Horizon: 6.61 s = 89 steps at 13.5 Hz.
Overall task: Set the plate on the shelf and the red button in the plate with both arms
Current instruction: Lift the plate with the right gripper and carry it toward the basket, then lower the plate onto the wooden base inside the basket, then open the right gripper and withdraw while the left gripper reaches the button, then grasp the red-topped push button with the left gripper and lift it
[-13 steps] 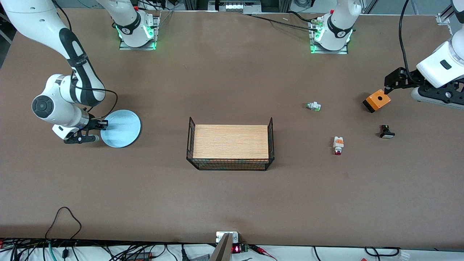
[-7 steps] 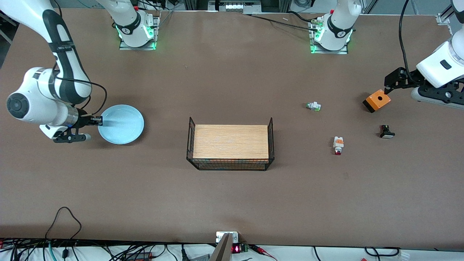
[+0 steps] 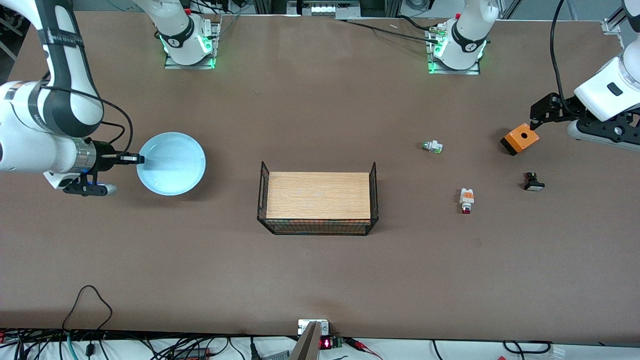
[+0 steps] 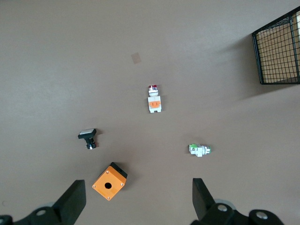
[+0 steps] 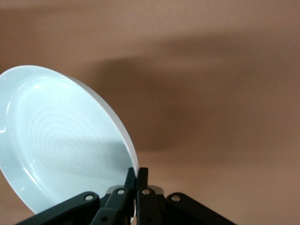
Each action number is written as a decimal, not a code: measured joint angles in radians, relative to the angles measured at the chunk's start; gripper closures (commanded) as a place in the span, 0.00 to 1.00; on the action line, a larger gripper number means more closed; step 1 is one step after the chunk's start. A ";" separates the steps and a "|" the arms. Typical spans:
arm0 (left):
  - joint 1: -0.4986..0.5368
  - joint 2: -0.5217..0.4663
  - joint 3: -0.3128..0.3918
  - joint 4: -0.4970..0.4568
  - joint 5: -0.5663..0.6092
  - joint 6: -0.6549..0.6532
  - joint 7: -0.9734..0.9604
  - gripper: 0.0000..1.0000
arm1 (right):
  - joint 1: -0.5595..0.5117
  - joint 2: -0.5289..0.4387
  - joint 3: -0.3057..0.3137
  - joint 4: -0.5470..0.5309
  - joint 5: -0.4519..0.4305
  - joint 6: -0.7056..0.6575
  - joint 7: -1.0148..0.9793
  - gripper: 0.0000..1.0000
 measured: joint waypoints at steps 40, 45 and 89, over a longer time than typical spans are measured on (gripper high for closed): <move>-0.003 0.053 -0.016 0.042 0.000 -0.059 -0.089 0.00 | 0.372 0.158 0.245 0.169 0.042 0.389 1.017 1.00; -0.003 0.053 -0.016 0.042 0.000 -0.059 -0.089 0.00 | 0.414 0.159 0.229 0.132 0.042 0.455 1.018 1.00; 0.020 0.436 -0.016 -0.622 -0.022 1.288 0.015 0.87 | 0.092 -0.239 -0.079 0.147 -0.220 -0.094 -0.077 0.00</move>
